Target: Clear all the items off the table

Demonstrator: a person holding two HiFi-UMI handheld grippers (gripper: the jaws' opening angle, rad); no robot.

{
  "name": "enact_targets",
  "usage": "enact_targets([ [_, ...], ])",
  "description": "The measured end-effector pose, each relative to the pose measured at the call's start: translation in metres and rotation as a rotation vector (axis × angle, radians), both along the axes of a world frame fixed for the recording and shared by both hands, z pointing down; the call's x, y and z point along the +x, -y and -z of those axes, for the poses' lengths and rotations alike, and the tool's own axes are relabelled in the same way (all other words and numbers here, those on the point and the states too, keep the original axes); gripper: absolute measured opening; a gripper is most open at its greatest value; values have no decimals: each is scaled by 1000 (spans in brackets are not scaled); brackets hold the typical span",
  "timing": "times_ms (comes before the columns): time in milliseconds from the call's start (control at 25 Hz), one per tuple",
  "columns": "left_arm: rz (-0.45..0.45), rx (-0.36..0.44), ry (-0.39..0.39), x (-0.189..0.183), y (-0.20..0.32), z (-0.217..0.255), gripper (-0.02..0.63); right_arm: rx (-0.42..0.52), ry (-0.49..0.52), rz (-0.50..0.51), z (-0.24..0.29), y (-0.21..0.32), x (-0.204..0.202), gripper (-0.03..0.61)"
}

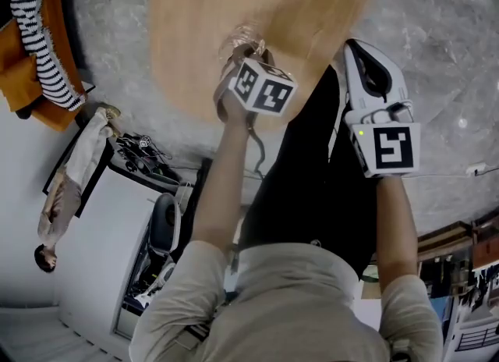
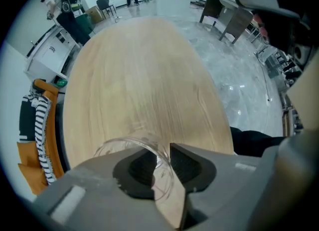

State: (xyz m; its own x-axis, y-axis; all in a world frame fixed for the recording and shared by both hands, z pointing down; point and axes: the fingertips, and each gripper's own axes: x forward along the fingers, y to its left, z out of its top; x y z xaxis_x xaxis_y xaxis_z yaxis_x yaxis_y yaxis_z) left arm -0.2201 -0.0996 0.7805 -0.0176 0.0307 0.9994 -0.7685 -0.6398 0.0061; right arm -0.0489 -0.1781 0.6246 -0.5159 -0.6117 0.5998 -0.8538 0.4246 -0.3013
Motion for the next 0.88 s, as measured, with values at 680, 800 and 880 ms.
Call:
enact_targets([
  [680, -218, -24, 182, -9, -4, -25, 92, -1, 10, -37, -5, -10, 23, 6],
  [800, -242, 35, 172, -6, -1, -18, 81, 5, 9, -18, -3, -10, 18, 6],
  [880, -221, 73, 130, 4, -1, -11, 80, 8, 10, -7, -1, -12, 17, 6],
])
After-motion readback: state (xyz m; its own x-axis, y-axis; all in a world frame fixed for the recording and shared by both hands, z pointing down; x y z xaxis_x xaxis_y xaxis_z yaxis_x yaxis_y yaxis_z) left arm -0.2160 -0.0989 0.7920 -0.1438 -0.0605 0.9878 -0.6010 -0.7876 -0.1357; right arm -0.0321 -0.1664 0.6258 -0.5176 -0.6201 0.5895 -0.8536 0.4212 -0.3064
